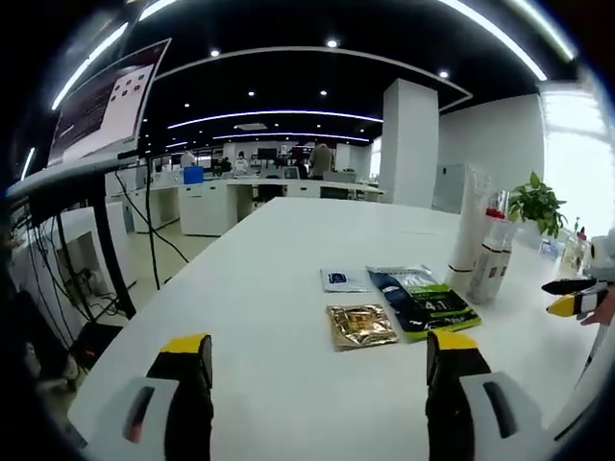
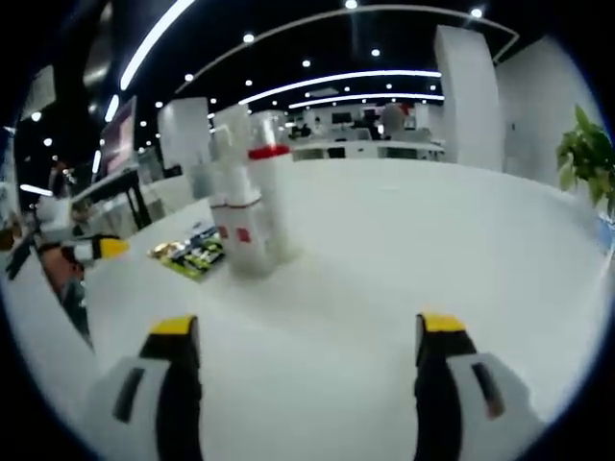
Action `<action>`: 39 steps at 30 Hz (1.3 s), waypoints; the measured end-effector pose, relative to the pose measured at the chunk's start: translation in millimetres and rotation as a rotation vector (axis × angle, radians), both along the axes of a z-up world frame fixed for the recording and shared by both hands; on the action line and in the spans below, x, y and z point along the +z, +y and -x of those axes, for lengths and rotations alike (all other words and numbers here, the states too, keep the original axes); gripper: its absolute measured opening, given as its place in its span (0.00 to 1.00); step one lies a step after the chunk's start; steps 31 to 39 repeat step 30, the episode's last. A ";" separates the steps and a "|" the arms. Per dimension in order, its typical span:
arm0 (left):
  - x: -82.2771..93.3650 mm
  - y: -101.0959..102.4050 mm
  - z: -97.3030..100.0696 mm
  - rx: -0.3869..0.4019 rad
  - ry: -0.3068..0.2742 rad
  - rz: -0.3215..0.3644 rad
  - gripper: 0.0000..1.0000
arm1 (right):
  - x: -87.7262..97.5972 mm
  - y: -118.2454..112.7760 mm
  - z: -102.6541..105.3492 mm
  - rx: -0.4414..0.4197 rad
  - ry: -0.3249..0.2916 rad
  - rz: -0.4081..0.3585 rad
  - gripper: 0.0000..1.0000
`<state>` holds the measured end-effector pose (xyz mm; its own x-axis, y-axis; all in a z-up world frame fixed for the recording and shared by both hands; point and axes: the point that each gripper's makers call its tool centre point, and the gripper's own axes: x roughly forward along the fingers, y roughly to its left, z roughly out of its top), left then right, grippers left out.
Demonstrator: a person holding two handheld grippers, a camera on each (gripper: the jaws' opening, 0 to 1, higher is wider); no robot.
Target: Arrange the skincare products in the storage area until every visible bottle or jar stands upright without overlapping.
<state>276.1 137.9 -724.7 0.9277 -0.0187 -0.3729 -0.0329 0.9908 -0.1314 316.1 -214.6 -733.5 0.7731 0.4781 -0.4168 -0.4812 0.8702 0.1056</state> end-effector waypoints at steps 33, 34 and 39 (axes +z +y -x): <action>8.0 16.3 4.5 -0.107 -0.018 -0.051 0.93 | 0.0 -11.9 1.7 -0.101 -0.090 0.016 0.87; 8.0 16.3 4.5 -0.107 -0.018 -0.051 0.93 | 0.0 -11.9 1.7 -0.101 -0.090 0.016 0.87; 8.0 16.3 4.5 -0.107 -0.018 -0.051 0.93 | 0.0 -11.9 1.7 -0.101 -0.090 0.016 0.87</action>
